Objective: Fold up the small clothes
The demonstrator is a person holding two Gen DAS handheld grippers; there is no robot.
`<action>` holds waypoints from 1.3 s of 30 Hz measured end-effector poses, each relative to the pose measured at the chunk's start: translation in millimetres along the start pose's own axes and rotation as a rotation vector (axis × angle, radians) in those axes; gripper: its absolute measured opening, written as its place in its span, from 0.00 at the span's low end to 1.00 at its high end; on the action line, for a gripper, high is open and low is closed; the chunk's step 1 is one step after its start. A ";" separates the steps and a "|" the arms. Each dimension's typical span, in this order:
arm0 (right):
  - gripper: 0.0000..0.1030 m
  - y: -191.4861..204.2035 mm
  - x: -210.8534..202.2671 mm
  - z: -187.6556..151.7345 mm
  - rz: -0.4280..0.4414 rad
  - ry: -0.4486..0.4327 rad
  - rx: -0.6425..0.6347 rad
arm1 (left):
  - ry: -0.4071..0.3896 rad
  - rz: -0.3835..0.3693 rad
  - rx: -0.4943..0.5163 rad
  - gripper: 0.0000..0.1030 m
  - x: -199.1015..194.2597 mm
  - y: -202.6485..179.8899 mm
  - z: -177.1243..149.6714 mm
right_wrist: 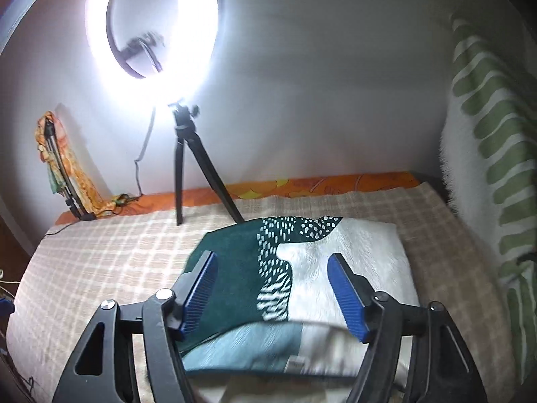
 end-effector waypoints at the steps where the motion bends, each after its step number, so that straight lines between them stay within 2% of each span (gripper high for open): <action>1: 0.74 2.0 -9.1 -1.8 -0.008 -0.010 0.007 | -0.005 0.000 0.000 0.73 -5.4 -1.3 -0.6; 2: 0.75 3.4 -15.7 -3.4 -0.013 -0.016 0.016 | -0.011 0.000 0.002 0.74 -11.4 -2.3 -1.4; 3: 0.76 4.3 -23.5 -7.7 -0.024 0.019 0.030 | -0.016 0.001 0.005 0.75 -17.3 -3.3 -2.5; 9: 0.78 20.3 -62.9 -22.5 -0.048 0.012 0.053 | -0.042 0.019 0.015 0.80 -48.6 -5.2 -13.4; 14: 0.84 43.1 -96.4 -39.5 -0.086 -0.011 0.029 | -0.051 0.051 0.032 0.82 -67.5 -4.5 -27.8; 17: 0.91 58.2 -116.0 -50.6 -0.103 -0.028 0.016 | -0.045 0.066 0.019 0.85 -75.0 0.3 -37.4; 19: 1.00 66.9 -127.8 -57.5 -0.122 -0.054 0.022 | -0.045 0.082 0.009 0.85 -80.5 4.4 -43.6; 22: 1.00 77.6 -145.0 -67.0 -0.156 -0.094 0.036 | -0.043 0.116 0.007 0.87 -85.6 9.5 -52.2; 25: 1.00 87.7 -154.3 -77.2 -0.182 -0.094 0.041 | -0.040 0.138 0.014 0.87 -87.5 13.6 -59.8; 31: 1.00 101.4 -161.7 -95.8 -0.194 -0.075 0.057 | -0.048 0.160 0.015 0.87 -86.7 19.1 -70.5; 39: 1.00 128.0 -164.1 -109.1 -0.181 -0.102 0.033 | -0.072 0.170 0.005 0.87 -87.6 29.8 -72.3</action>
Point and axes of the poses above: each gripper's, at about its wrist camera, not at the fingertips, and x roughly the way its jaws point, y to its left, z to its top, the point moved 5 cm from there along x, roughly the way its jaws point, and after that the axes turned 3 degrees about -x, right-handed, at the moved point
